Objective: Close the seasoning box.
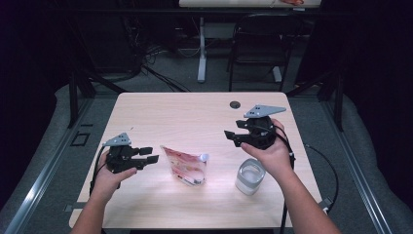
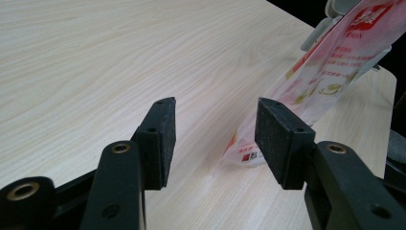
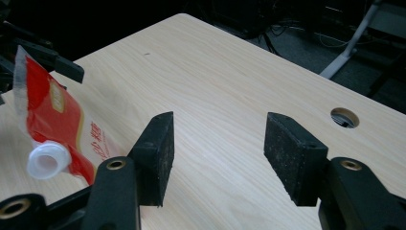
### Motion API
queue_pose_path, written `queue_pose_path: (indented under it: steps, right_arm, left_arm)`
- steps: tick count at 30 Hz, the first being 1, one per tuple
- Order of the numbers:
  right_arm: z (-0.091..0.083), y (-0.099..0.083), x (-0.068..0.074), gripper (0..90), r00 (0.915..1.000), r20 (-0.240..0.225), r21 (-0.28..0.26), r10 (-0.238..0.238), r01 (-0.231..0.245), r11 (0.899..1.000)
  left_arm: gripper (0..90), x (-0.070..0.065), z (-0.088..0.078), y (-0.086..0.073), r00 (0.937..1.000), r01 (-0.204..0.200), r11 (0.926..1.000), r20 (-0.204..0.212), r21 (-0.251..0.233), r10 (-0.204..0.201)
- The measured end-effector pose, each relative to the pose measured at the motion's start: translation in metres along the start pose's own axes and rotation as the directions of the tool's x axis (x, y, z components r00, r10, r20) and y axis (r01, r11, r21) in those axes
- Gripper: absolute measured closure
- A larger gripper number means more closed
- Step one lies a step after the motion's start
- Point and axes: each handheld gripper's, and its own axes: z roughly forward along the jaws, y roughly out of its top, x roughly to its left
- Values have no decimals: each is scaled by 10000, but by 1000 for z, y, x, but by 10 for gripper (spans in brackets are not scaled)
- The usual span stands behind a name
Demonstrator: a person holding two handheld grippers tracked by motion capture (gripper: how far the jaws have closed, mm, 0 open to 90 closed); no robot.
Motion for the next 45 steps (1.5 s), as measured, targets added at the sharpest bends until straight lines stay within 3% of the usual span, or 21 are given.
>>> queue_pose_path:
  steps: [23, 33, 45]
  right_arm:
    - [-21, -21, -38, 439, 9928, 1009, 124, 644, -660, 9977]
    - [-31, -35, -52, 439, 9825, 1558, 19, 1016, -1032, 9947]
    - [-31, -51, -66, 444, 9712, 1979, 268, 1327, -1407, 9897]
  left_arm:
    - [494, 2, -2, -1, 9999, 68, 10000, -80, -19, -69]
    - [491, 2, -2, -1, 9999, 37, 10000, -114, 19, -37]
    - [491, 4, -2, -2, 9998, 133, 9999, -148, 29, -133]
